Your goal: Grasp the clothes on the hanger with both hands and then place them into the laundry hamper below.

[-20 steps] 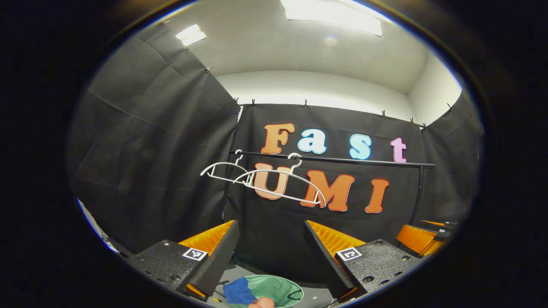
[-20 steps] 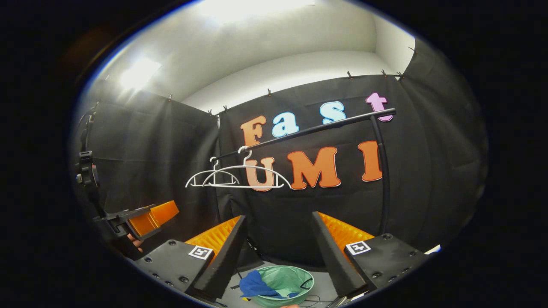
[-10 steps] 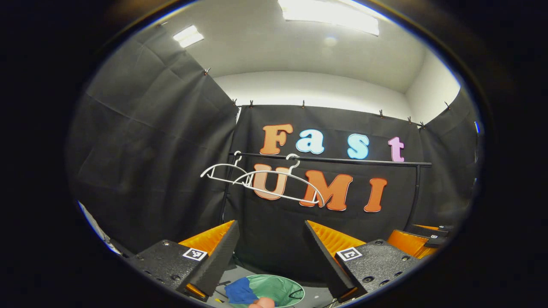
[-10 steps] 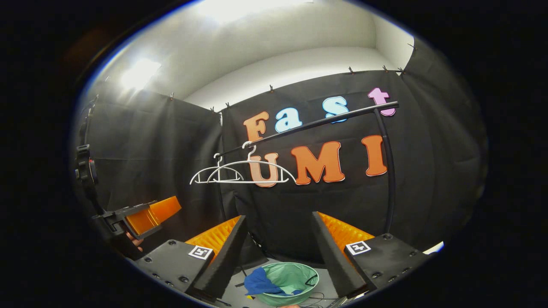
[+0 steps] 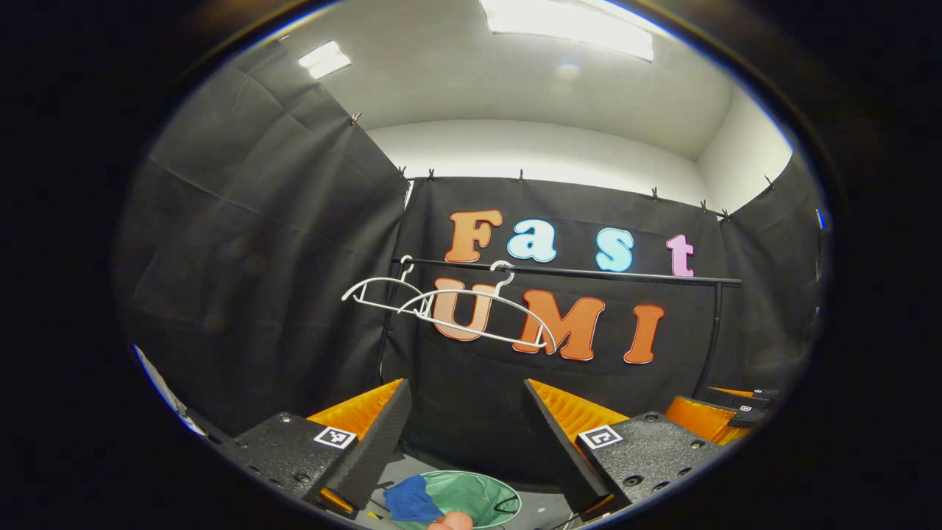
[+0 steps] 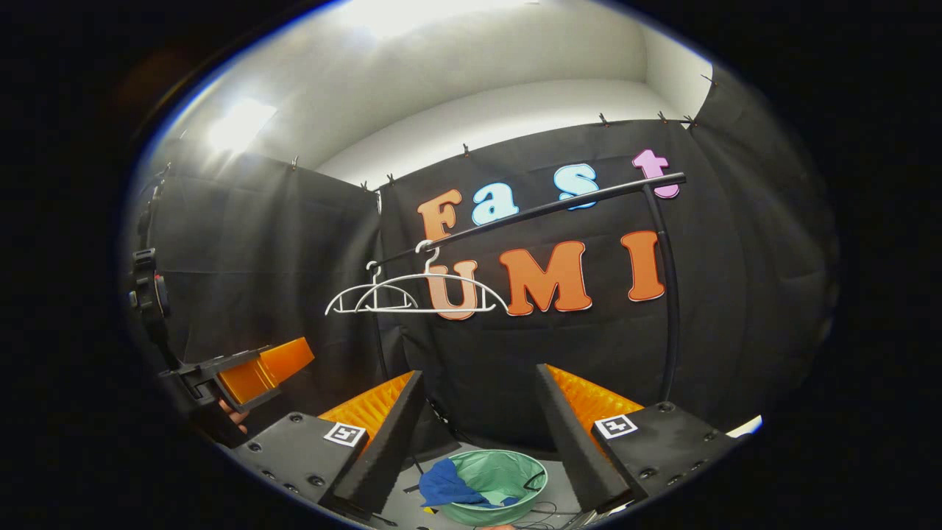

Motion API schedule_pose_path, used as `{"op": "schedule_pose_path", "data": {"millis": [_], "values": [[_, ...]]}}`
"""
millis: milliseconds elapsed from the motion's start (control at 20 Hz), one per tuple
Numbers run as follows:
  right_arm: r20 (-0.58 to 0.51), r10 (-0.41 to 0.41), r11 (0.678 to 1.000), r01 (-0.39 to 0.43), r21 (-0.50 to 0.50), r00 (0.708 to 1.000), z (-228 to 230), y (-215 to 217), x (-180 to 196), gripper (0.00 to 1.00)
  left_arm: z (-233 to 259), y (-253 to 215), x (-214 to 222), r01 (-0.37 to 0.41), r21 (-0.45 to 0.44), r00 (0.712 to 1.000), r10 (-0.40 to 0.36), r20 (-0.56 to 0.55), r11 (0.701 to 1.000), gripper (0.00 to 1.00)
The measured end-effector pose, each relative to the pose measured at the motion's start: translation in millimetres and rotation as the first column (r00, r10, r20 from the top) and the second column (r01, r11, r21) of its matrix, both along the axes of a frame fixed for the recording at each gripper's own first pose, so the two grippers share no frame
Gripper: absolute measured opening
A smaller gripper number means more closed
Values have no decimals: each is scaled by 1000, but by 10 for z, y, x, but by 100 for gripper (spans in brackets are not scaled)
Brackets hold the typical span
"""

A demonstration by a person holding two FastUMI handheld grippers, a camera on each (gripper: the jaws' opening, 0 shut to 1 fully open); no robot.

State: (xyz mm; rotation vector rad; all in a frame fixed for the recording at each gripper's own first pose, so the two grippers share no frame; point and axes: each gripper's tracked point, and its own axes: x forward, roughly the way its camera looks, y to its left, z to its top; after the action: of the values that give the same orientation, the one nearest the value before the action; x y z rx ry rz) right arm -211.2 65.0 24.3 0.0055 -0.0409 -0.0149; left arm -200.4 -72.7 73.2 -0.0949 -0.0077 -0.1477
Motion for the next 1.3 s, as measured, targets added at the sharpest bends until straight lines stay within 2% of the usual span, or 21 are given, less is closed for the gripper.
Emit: {"op": "schedule_pose_path", "data": {"millis": [150, 200, 250, 500, 550, 600, 950, 1000, 1250, 1300], "values": [[-1, -6, 1000, 6, 0, 1000, -12, -22, -13, 98, -20, 17, 0, -10, 8, 1000, 10, 0, 1000, 95], [-3, -6, 1000, 6, 1, 1000, -20, -13, -8, 97, -25, 10, 2, -11, 12, 1000, 11, 2, 1000, 92], [-4, -6, 1000, 6, 2, 1000, -29, -17, -13, 97, -21, -17, -2, -8, 14, 1000, 8, 5, 1000, 95], [-4, -15, 1000, 15, 5, 1000, -39, -66, -28, 97, -11, -57, 3, 0, 26, 1000, -1, 14, 1000, 95], [-6, -16, 1000, 16, 6, 1000, -41, -78, -29, 97, -22, -50, -1, 1, 28, 1000, -2, 14, 1000, 92], [-7, -16, 1000, 16, 8, 1000, -57, -86, -40, 97, -22, -54, 1, 0, 29, 1000, -1, 14, 1000, 95], [-15, -36, 999, 37, 15, 999, -81, -178, -75, 97, -51, -98, 10, 11, 31, 1000, -11, 8, 999, 95], [-16, -37, 999, 37, 15, 999, -82, -178, -77, 97, -47, -105, 7, 11, 32, 1000, -12, 12, 999, 92], [-5, -33, 999, 33, 8, 999, -49, -160, -99, 97, -45, -92, 4, 9, 30, 1000, -10, 13, 1000, 95], [-5, -32, 999, 32, 7, 999, -47, -157, -98, 88, -40, -93, -2, 8, 30, 1000, -9, 14, 1000, 95]]}}
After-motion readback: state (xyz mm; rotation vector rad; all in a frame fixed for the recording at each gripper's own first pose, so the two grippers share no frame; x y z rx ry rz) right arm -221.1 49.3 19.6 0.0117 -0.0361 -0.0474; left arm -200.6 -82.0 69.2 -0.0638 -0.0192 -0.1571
